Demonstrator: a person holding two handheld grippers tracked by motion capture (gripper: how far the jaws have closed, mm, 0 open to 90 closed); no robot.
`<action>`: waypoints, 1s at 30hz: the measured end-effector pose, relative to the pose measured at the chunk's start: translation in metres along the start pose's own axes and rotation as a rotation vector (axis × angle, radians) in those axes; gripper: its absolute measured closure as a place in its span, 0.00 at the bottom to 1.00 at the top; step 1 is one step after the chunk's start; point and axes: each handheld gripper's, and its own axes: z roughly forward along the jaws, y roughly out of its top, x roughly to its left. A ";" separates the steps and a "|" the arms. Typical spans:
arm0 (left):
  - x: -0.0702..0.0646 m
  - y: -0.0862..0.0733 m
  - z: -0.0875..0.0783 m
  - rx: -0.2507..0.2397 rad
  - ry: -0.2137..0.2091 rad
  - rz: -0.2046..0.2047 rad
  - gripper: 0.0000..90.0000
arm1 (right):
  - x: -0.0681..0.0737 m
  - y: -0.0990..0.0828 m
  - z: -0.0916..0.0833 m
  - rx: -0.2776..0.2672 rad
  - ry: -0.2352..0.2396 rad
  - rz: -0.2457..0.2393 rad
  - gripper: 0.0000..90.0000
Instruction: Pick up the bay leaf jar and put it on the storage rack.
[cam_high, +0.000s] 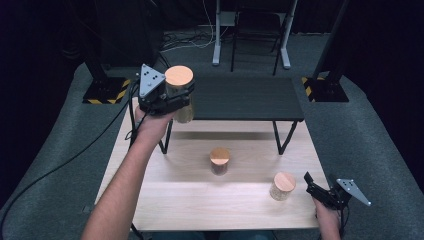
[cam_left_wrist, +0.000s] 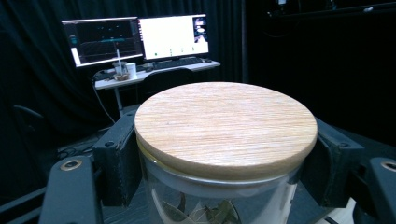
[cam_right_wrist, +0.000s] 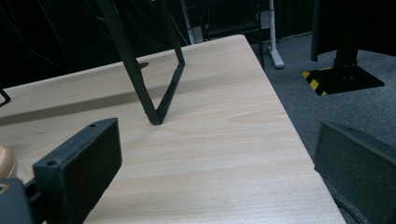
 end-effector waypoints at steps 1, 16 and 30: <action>0.000 0.000 0.002 -0.005 0.006 -0.003 0.27 | 0.000 0.000 0.000 0.001 -0.002 0.000 0.01; 0.012 -0.010 0.033 -0.004 0.099 -0.053 0.27 | 0.002 0.000 0.000 -0.001 -0.013 -0.009 0.01; 0.018 -0.018 0.047 0.007 0.138 -0.081 0.27 | 0.001 0.000 0.000 -0.003 -0.008 -0.007 0.01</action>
